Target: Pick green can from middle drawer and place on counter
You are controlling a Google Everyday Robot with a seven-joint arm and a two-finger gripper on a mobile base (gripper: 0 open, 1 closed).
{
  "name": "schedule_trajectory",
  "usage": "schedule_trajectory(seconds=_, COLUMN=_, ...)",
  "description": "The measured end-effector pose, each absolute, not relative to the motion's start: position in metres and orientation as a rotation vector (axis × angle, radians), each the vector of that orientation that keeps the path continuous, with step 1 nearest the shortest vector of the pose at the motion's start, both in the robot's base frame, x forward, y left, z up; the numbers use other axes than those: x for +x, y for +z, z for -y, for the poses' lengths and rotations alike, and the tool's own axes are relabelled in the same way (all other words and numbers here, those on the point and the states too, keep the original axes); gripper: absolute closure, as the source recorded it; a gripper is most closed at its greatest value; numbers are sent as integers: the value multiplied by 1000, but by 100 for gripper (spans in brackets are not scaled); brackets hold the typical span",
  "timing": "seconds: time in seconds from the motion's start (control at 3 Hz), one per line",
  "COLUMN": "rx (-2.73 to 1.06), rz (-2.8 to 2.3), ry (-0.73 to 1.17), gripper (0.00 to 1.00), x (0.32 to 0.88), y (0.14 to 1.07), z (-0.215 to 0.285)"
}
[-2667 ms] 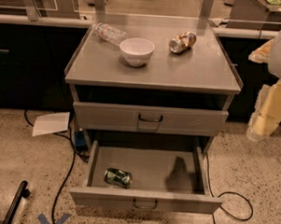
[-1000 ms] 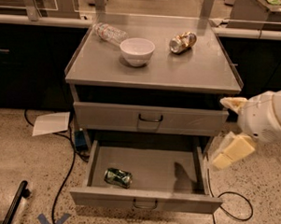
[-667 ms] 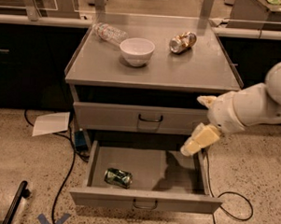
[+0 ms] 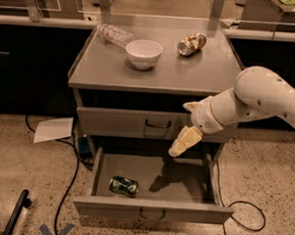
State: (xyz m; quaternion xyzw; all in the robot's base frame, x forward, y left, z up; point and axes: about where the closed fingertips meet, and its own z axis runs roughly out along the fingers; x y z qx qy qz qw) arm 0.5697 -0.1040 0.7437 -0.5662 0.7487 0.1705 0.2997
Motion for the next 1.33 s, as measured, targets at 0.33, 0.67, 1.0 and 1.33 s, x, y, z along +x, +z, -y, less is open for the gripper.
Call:
schedule_trajectory(seconds=0.33, rx=-1491, rz=-1994, ry=466, gripper=0, x=568, y=740, z=104)
schedule_trajectory(seconds=0.67, rx=-1415, rz=-2040, ry=545, gripper=0, x=555, y=713, z=100)
schedule_trajectory(seconds=1.0, rx=-1315, rz=-2091, ry=585, gripper=0, x=539, y=677, z=93)
schedule_trajectory(seconds=1.33, rx=-1279, rz=-2142, ry=566, gripper=0, x=535, y=615, z=69)
